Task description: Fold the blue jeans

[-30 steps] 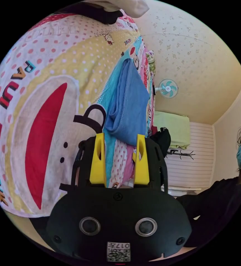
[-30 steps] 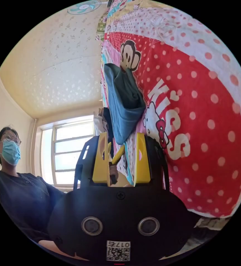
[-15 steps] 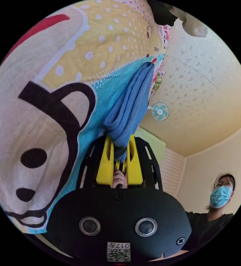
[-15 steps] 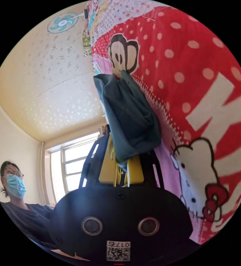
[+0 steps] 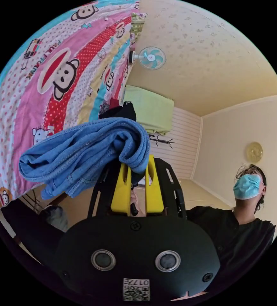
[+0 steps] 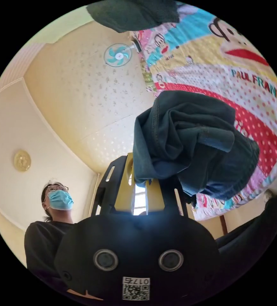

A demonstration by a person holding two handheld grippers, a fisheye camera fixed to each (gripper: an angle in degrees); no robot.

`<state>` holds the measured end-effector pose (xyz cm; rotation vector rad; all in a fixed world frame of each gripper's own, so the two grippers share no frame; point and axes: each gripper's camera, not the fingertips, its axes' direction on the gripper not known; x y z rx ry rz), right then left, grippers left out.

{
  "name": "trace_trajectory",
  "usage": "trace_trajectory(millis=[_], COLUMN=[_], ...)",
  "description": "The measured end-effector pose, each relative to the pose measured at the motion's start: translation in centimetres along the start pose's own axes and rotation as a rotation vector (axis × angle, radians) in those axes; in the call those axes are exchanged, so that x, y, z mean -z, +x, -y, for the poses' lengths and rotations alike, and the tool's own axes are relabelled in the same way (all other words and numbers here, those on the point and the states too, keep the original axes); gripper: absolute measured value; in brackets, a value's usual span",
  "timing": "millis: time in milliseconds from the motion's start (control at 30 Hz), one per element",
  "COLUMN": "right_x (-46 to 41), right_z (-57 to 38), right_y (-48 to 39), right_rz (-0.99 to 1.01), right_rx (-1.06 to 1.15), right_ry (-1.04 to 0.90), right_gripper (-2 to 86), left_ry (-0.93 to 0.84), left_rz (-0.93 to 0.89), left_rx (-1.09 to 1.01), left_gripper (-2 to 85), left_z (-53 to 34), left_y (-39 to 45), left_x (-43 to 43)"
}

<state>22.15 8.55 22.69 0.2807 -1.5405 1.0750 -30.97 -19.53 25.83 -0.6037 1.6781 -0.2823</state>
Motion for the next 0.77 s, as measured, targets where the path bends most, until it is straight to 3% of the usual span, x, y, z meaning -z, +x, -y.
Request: trace_trajectory(millis=[133, 267, 333, 467, 533, 633, 767], right_x=[-0.4, -0.3, 0.6, 3.9, 7.6, 12.9, 17.0], right_z=[8.4, 14.1, 18.1, 22.8, 22.6, 17.1, 6.1], right_y=[-13.7, -21.4, -21.9, -16.5, -10.5, -2.4, 5.9], right_rz=[0.006, -0.095, -0.191, -0.442, -0.709, -0.851, -1.017], right_rx=[0.379, 0.555, 0.493, 0.332, 0.2, 0.007, -0.247], right_ry=[-0.014, 0.01, 0.11, 0.271, 0.326, 0.321, 0.245], right_gripper=[0.2, 0.3, 0.5, 1.3, 1.9, 2.2, 2.4], left_ry=[-0.129, -0.208, -0.215, -0.26, -0.267, -0.307, -0.428], left_rz=[-0.085, -0.026, 0.045, 0.197, 0.216, 0.377, 0.799], left_rx=[-0.214, -0.47, -0.474, -0.237, -0.115, 0.062, 0.228], left_gripper=[6.7, 6.8, 7.3, 8.9, 8.6, 6.9, 0.0], left_z=[7.2, 12.3, 14.0, 16.9, 15.7, 10.4, -1.8], left_y=[7.6, 16.1, 17.0, 10.9, 6.2, -2.1, -10.2], left_x=[-9.5, -18.8, -22.0, -26.5, -25.7, -20.3, -4.9])
